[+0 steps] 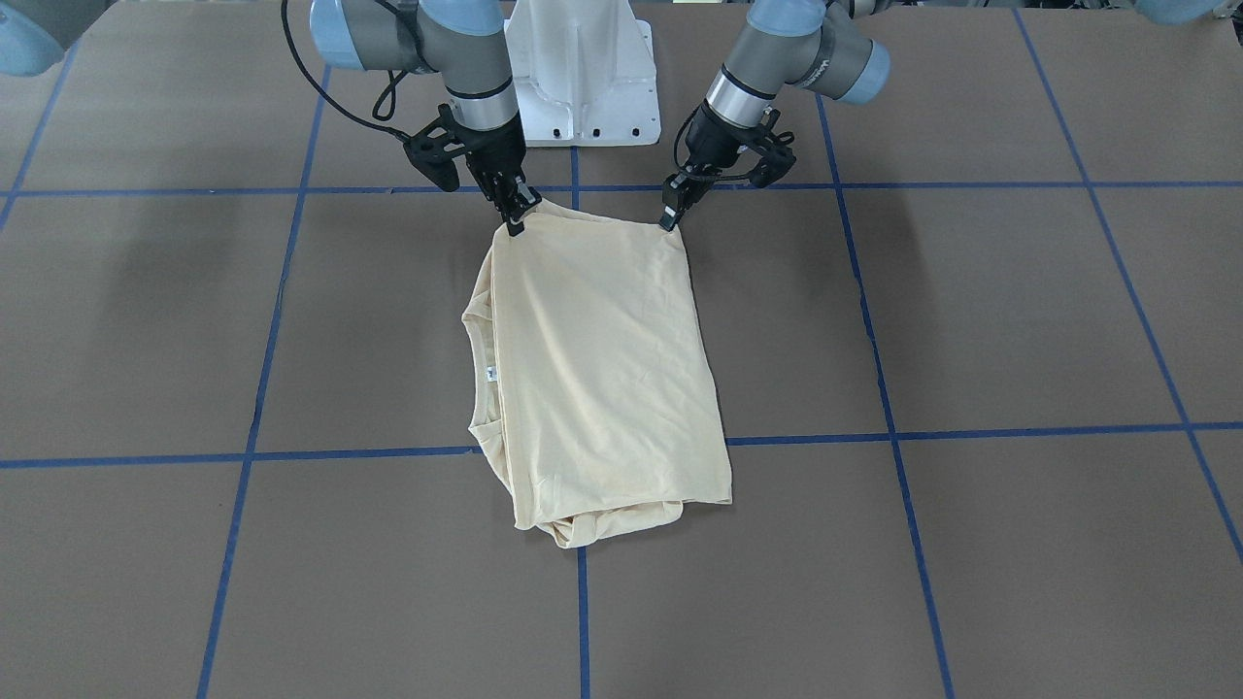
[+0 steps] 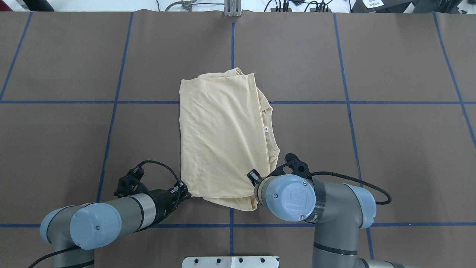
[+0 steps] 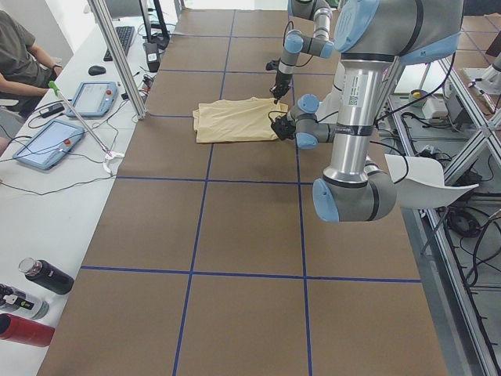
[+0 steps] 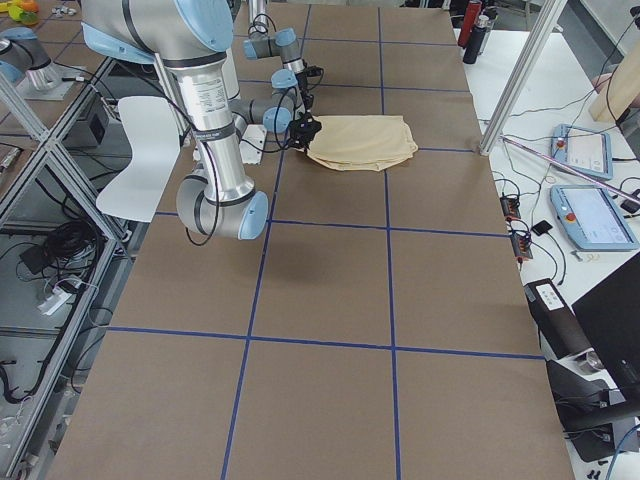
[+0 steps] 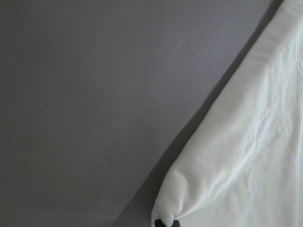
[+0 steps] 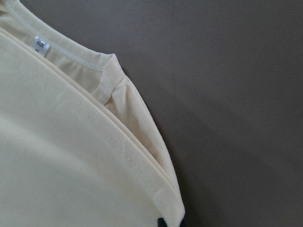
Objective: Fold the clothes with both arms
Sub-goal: 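Lift the near edge with both grippers and fold it over toward the far edge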
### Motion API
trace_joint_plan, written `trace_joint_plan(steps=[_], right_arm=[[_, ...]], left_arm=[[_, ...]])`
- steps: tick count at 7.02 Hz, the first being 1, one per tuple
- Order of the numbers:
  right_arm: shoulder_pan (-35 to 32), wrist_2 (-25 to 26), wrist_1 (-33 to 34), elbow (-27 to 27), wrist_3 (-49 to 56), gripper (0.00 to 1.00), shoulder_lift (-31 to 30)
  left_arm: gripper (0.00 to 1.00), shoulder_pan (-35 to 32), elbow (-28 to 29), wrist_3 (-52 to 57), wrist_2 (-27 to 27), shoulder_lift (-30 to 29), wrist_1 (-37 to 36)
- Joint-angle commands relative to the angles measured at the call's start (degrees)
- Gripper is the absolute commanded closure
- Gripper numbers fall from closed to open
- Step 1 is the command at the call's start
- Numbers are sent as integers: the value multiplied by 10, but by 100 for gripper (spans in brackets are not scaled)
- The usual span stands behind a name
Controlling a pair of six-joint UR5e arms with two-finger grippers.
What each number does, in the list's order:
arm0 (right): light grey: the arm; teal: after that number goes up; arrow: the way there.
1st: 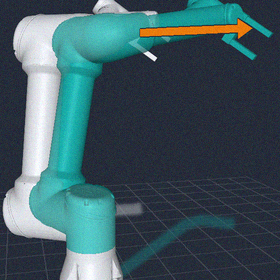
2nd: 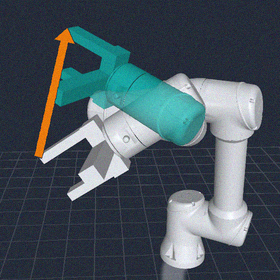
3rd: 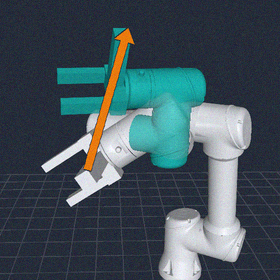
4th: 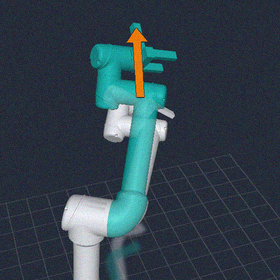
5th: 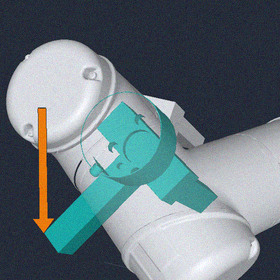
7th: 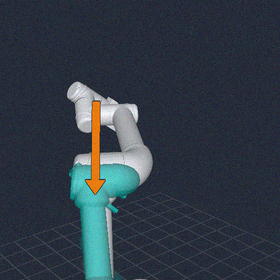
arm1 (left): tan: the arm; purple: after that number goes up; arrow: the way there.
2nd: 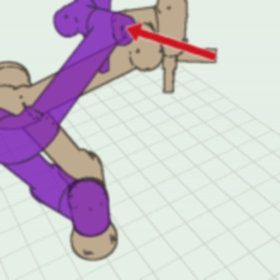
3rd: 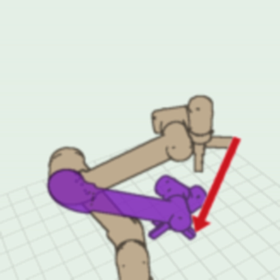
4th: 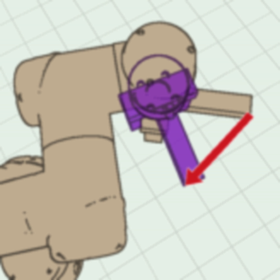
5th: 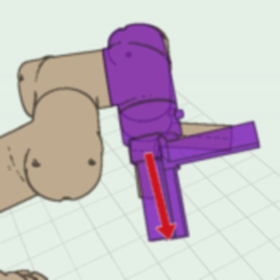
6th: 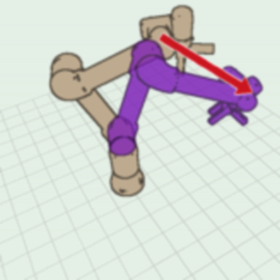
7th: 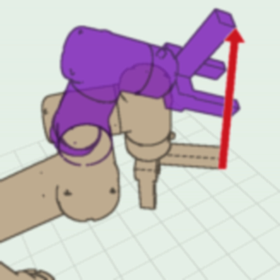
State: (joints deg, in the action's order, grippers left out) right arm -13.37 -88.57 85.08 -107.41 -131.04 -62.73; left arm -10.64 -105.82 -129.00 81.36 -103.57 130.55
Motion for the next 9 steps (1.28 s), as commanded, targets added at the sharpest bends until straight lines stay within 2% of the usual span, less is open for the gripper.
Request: trace_joint_plan(steps=[1,3,4,5,7,8,9], right_arm=[[-2,1,0,-11,-2,100,0],[-3,0,1,-39,-44,100,-10],[-14,1,1,-39,-128,100,-9],[-27,0,2,-39,-147,100,-8],[-97,-69,3,-35,-148,100,-2],[-129,-91,3,-26,-145,100,9],[-156,-116,3,22,-142,100,49]], left_arm=[[100,-4,-11,-9,-7,-1,0],[100,-14,-28,-70,-15,-1,-9],[100,-19,-43,-88,-22,-2,-32],[100,-35,-54,-93,-23,-3,-52],[100,-71,-55,-92,-22,-27,-96],[100,-89,-55,-83,-18,-62,-134],[100,-101,-54,-65,-18,-72,-149]])
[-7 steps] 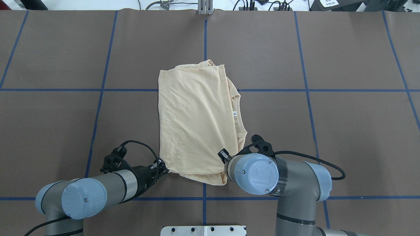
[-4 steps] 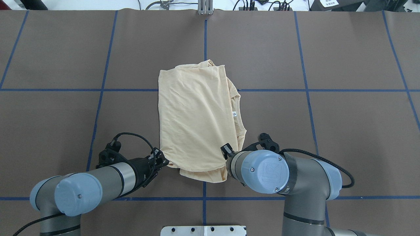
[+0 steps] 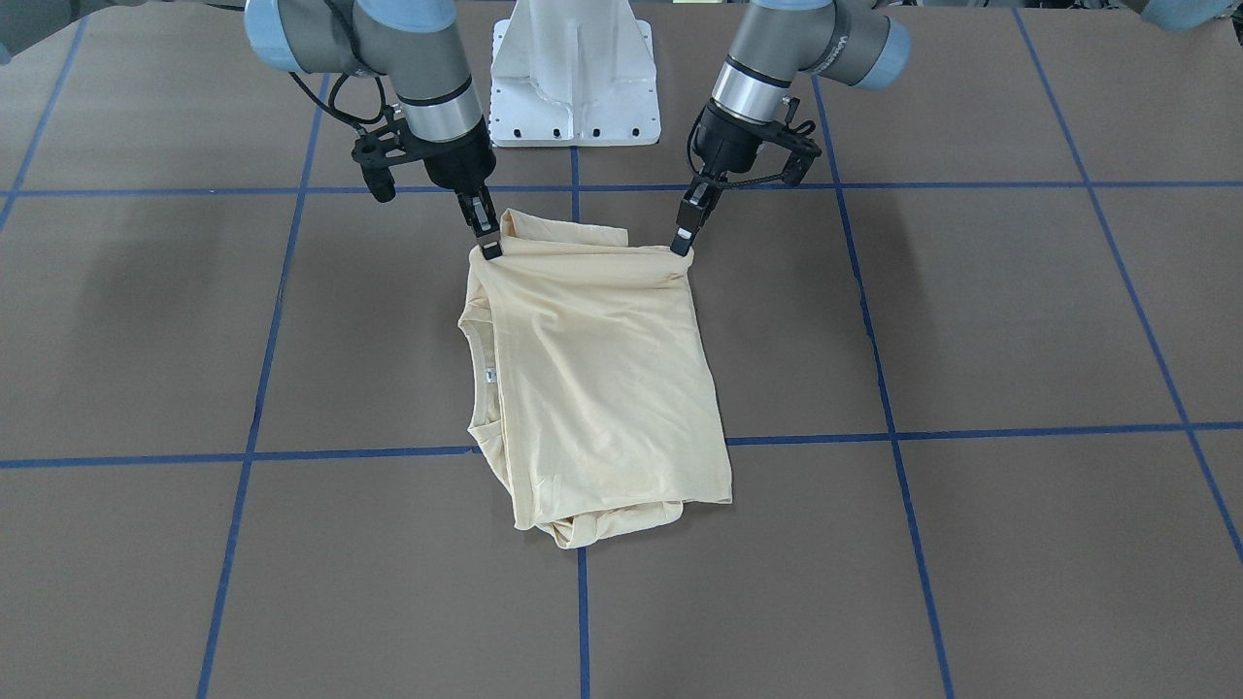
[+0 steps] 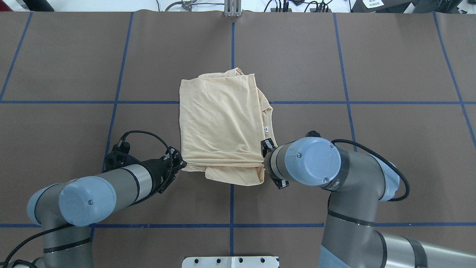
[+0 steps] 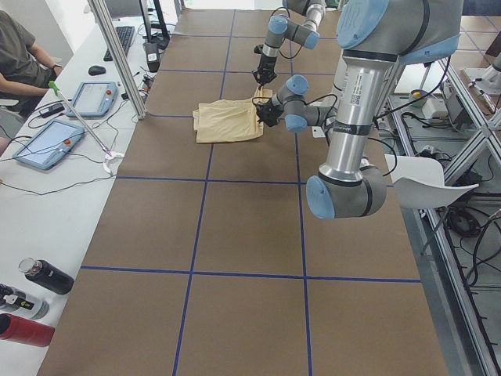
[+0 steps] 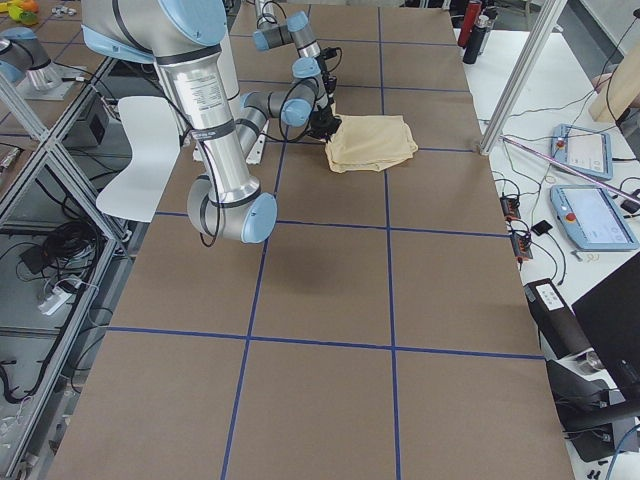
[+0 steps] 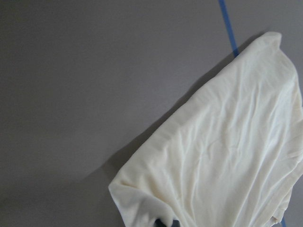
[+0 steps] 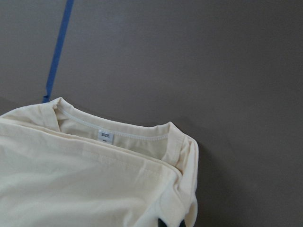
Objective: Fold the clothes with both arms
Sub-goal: 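Lift the near edge with both grippers and fold it over toward the far edge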
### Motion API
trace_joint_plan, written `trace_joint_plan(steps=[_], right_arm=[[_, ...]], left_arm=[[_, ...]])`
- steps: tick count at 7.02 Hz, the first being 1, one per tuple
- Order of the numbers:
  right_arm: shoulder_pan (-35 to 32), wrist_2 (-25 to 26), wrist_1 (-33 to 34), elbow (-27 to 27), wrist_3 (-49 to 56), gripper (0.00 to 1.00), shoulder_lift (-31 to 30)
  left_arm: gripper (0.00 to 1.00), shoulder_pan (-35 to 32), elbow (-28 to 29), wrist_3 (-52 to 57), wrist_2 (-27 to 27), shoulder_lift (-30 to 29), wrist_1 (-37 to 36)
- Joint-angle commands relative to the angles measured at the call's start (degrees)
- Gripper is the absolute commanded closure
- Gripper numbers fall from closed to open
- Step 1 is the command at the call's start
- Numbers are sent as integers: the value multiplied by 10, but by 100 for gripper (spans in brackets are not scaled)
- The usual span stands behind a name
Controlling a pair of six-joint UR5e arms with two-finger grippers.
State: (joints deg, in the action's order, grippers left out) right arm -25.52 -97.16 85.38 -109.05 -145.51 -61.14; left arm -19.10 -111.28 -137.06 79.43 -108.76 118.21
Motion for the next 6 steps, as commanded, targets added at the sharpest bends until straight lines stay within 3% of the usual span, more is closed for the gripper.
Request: trace_joint_plan(steps=[1,3,5,6], right_arm=[[-55,-46,-1,99,6,100,76],[-94,-86,-1,147,42,100,106],[-110,-96,-2,199,68,100,141],[-123,-115,-2,219,78,100,155]], left_arm=[[100,-39,4,51,2,-31,-28],[100,-73,35,105,4,-50,-28],[100,-129,124,149,26,-116,-26],[100,-140,147,181,29,-120,-21]])
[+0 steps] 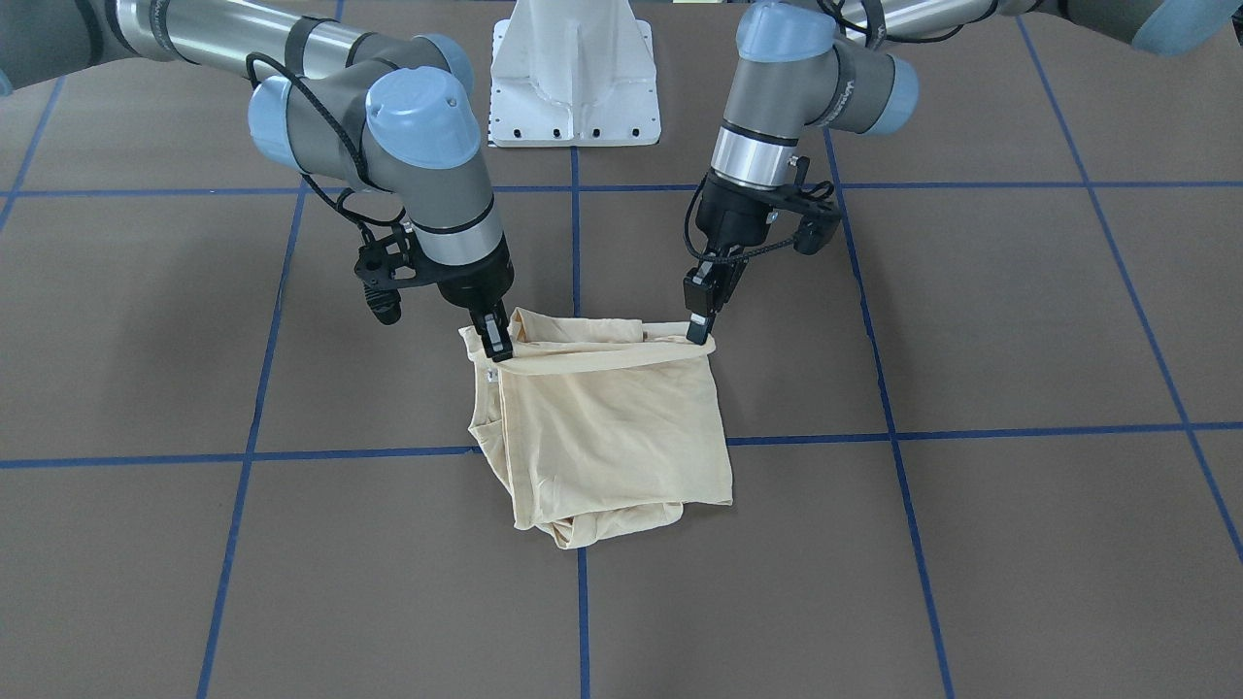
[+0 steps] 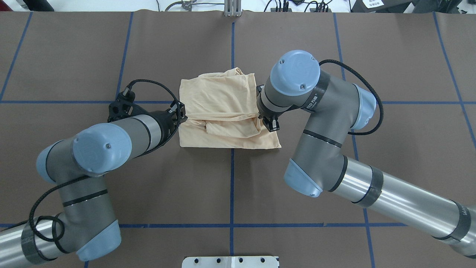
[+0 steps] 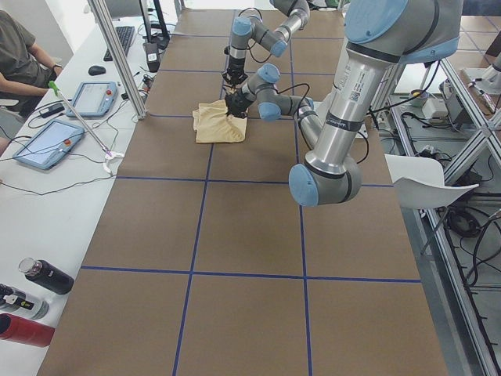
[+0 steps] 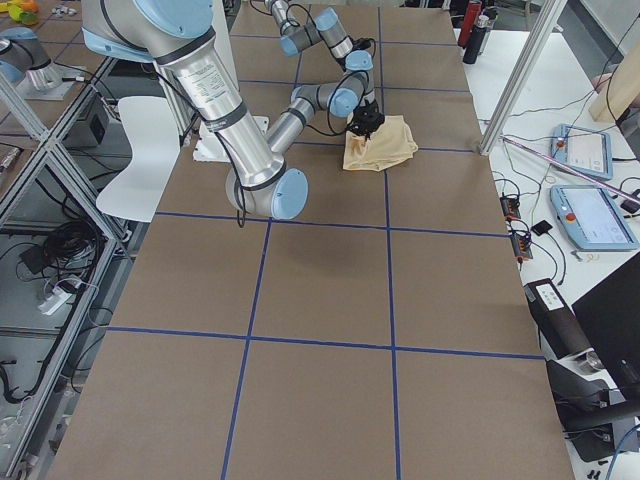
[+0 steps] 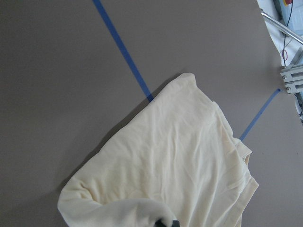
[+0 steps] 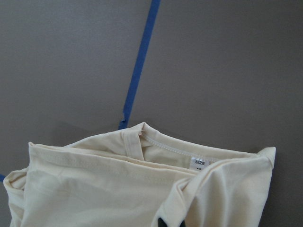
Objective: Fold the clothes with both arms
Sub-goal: 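Lift the near edge with both grippers and fold it over toward the far edge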
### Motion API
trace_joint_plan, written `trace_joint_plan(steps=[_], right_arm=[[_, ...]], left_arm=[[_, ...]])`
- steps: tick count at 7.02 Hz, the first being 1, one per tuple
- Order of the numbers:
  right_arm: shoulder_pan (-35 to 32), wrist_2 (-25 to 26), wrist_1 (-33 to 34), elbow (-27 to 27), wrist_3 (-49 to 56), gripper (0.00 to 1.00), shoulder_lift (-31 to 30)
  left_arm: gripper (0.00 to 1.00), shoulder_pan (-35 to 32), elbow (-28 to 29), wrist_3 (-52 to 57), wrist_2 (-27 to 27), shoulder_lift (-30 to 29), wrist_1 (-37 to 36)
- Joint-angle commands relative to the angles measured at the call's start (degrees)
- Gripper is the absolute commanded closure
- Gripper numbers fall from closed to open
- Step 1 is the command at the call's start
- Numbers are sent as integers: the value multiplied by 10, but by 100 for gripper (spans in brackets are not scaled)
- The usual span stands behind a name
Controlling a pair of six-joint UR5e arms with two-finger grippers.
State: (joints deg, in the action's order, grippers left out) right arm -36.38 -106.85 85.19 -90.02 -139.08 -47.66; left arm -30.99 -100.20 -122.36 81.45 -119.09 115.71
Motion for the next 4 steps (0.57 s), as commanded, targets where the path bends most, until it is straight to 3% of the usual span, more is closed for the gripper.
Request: trace_joint_plan(steps=[1,2,4], right_arm=[[-25,-23,-11,47,27,100,34],[-45,-42,-67,94,27,100,41],[-62,-61,-93,183,47,100,90]], left_arm=[[100,-33,57,59,9,-23,6],[100,-39,82,85,9,-39,7],[100,-56,140,119,15,-60,53]])
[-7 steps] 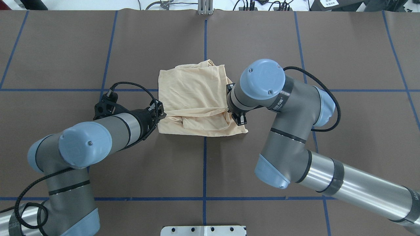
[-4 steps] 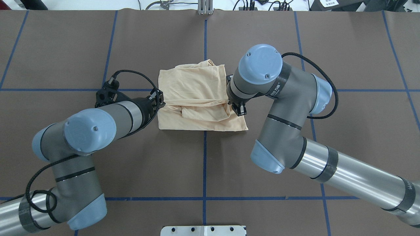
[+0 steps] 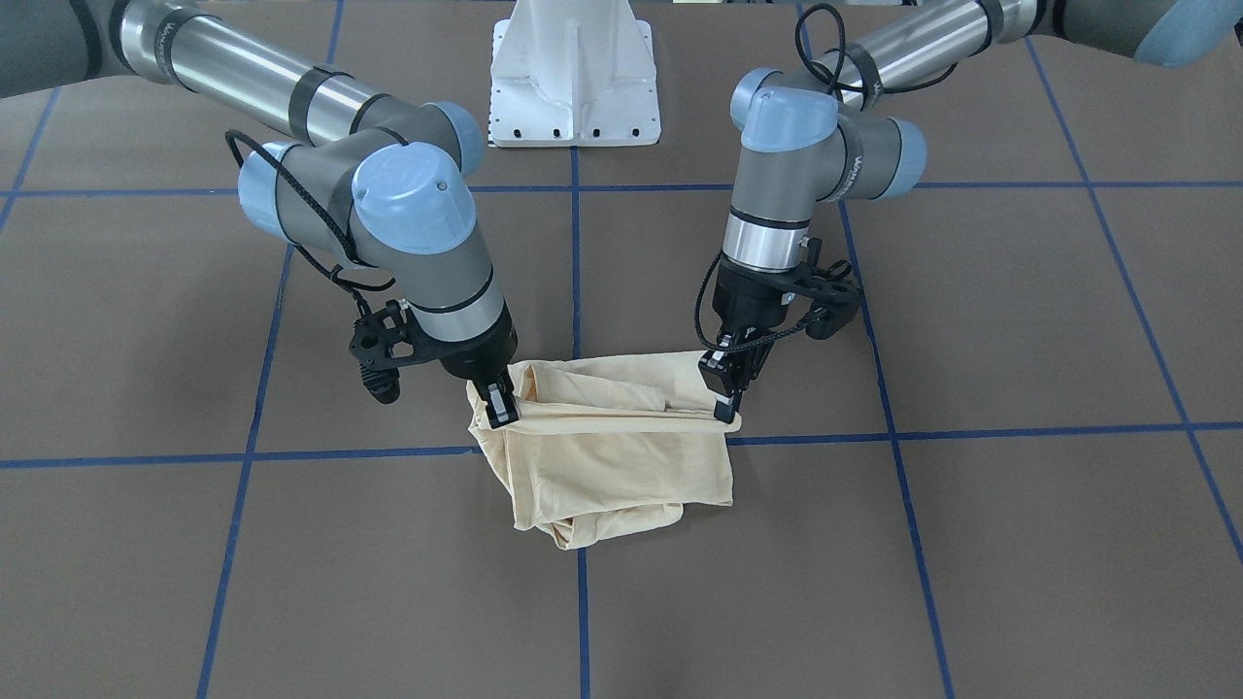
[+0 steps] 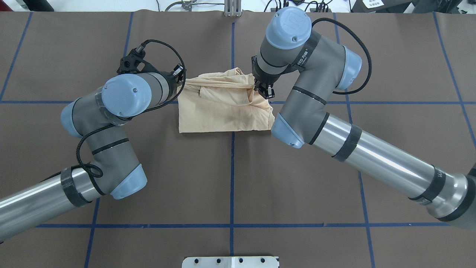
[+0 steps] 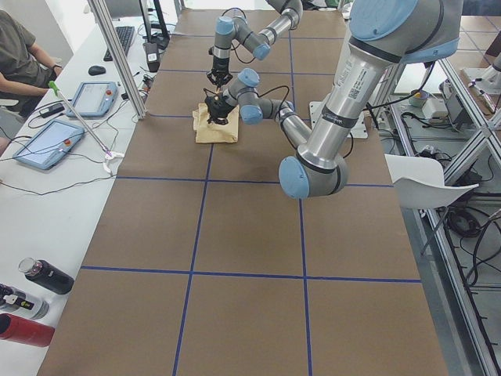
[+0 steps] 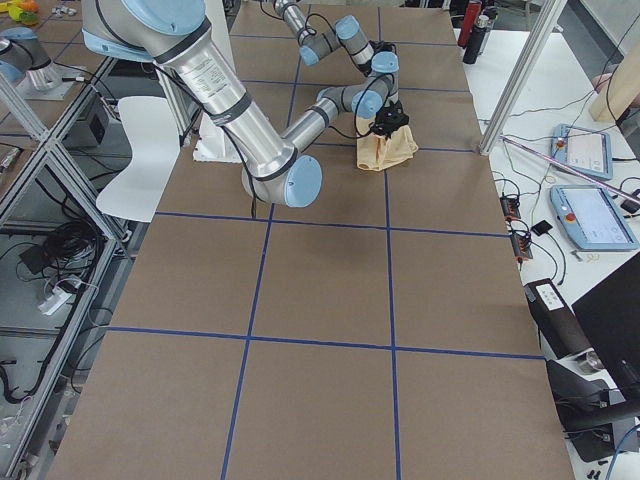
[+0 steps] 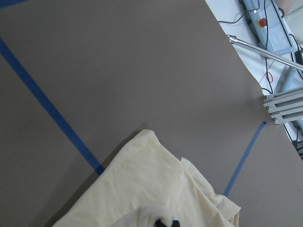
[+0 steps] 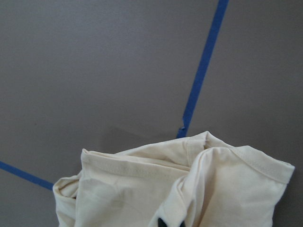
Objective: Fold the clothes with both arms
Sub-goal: 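Lift the near edge with both grippers and fold it over toward the far edge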
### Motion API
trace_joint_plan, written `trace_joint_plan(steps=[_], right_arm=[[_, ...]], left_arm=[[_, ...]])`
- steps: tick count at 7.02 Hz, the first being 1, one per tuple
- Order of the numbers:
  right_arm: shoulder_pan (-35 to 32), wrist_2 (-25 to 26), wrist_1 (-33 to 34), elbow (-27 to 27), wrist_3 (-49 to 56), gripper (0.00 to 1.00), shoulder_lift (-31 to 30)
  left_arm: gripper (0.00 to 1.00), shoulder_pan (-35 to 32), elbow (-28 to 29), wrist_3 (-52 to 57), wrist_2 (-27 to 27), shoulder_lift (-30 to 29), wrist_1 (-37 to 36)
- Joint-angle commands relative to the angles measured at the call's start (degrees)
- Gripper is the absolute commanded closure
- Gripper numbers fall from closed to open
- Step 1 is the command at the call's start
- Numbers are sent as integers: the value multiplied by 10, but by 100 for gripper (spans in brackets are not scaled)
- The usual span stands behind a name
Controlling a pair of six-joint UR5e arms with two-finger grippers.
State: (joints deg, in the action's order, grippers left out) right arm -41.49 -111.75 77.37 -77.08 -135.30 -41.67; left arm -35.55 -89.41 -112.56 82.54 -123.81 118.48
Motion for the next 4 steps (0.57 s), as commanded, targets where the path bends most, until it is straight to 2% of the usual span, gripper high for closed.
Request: trace_joint_plan(steps=[1,3,4], right_arm=[[-16,-14,-16,84,25,100,51],[-19,-14,-17,137,28,100,90],[-18,-12,-18,146,29,100,94]], left_arm=[[100,-20,59,36,9,-22,43],[100,-23,114,38,10,-48,81],[100,-25,118,38,22,-50,85]])
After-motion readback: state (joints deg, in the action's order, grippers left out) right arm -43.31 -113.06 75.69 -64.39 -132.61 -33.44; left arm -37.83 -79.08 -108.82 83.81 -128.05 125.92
